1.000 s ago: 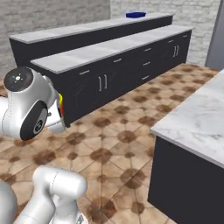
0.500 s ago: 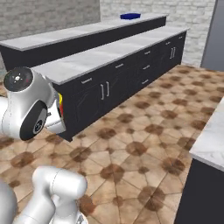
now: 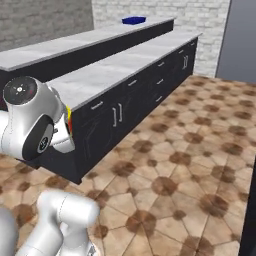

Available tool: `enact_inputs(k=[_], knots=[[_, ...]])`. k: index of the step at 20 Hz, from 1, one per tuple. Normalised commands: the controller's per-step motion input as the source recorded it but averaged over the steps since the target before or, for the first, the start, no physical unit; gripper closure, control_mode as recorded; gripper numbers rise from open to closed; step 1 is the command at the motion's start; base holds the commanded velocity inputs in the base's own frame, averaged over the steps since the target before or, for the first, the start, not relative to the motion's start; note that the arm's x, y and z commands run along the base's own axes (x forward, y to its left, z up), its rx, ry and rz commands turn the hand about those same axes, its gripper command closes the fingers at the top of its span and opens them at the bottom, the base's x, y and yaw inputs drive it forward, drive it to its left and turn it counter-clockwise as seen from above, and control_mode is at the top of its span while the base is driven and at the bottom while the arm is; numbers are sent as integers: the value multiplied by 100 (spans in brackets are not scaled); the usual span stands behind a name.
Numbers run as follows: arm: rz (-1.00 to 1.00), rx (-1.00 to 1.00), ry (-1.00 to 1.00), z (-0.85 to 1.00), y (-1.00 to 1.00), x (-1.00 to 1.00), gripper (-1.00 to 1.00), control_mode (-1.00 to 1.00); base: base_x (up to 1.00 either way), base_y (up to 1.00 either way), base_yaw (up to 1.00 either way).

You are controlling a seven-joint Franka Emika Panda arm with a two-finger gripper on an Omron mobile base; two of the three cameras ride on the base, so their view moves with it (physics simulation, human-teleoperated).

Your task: There is a tray on the dining counter. Grab the cup, mug, and pitcher and place them on the tray. The pitcher may be placed next to the tray if it cannot fit the tray.

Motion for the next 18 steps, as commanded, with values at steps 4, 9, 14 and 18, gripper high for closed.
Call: enact_inputs(k=[4, 9, 14, 18], knots=[[0, 0, 0, 0, 0, 0, 100, 100, 100, 100, -27], [0, 0, 0, 0, 0, 0, 100, 100, 100, 100, -21], [0, 0, 0, 0, 0, 0, 100, 100, 91, 100, -13], [0, 0, 0, 0, 0, 0, 100, 100, 61, 100, -9]])
